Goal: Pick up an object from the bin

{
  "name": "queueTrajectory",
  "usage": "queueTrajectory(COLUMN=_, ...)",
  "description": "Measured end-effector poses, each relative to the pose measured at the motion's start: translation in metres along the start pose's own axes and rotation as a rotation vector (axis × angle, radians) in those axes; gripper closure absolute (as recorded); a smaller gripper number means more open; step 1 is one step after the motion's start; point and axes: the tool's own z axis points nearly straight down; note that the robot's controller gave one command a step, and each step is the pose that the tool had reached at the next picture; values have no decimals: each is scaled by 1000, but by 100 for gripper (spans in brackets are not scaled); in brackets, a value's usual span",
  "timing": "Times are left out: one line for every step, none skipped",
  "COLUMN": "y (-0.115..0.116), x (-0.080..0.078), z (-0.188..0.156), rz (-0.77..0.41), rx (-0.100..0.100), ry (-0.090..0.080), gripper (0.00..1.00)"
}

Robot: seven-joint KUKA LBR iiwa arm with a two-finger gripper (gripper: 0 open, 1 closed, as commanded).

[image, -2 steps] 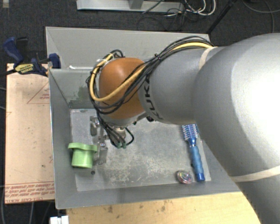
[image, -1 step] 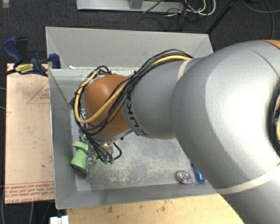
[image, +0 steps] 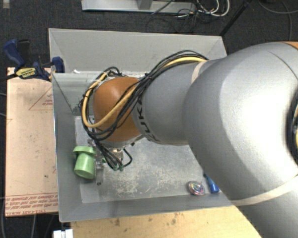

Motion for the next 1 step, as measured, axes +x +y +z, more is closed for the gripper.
queueTrajectory(y=-23, x=-32, z=-140, rz=-14, rx=-9, ry=-8, gripper=100)
